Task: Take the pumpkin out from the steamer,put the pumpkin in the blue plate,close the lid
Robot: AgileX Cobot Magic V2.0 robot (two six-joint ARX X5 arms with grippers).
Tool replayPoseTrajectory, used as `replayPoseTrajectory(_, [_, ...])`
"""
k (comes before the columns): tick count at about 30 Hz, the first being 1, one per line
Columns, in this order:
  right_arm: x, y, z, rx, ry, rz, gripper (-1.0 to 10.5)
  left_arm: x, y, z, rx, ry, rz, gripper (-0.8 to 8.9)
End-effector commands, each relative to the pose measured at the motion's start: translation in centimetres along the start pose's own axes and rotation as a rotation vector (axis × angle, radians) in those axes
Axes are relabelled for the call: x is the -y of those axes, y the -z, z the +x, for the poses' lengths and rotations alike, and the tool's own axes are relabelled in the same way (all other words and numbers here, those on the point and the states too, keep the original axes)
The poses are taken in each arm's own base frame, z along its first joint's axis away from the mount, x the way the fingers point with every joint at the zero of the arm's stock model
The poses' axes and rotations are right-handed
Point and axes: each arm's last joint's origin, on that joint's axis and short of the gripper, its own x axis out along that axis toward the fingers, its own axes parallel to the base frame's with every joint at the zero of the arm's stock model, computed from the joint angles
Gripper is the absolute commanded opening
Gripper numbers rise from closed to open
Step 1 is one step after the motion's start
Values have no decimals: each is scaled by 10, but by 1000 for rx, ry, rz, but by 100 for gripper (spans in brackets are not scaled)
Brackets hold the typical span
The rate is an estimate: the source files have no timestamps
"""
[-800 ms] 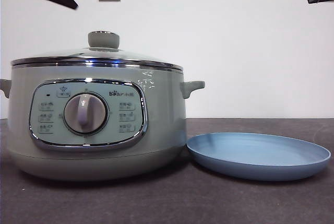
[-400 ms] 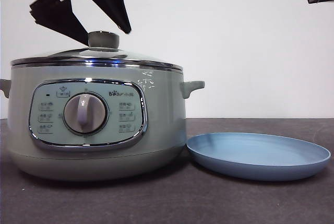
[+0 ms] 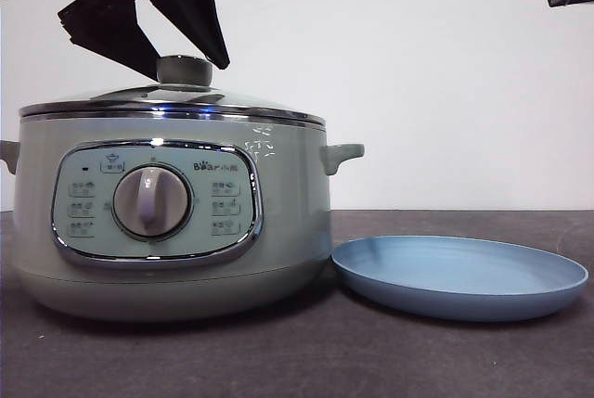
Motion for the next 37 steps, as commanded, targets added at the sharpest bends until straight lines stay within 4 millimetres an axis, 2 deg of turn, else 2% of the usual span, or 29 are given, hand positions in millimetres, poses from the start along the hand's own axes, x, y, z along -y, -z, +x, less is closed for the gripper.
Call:
replayPoseTrajectory(1, [-1, -1, 0, 7, 1, -7, 473, 0, 1, 6, -17, 2, 12, 394])
replayPoseTrajectory(4, [-1, -1, 0, 7, 1, -7, 473, -1, 3, 11, -38, 2, 10, 392])
replayPoseTrajectory(5, [-1, -1, 0, 7, 1, -7, 473, -1, 3, 13, -45, 2, 9, 365])
replayPoseTrajectory(7, [-1, -1, 0, 5, 1, -5, 473, -1, 3, 13, -47, 1, 9, 268])
replayPoseTrajectory(11, [-1, -1, 0, 2, 1, -3, 473, -1, 3, 13, -43, 1, 39, -4])
replayPoseTrajectory(17, [-1, -1, 0, 3, 2, -6, 473, -2, 2, 10, -33, -53, 57, -8])
replayPoseTrajectory(22, [-1, -1, 0, 3, 2, -8, 472, -1, -3, -7, 31, -79, 65, -8])
replayPoseTrajectory(31, [-3, -3, 2, 8, -18, -31, 473, 7, -12, -64, 253, -91, 79, -8])
replayPoseTrajectory(37, [-17, -12, 18, -32, -103, -84, 480, 10, -7, -109, 368, -179, 72, -8])
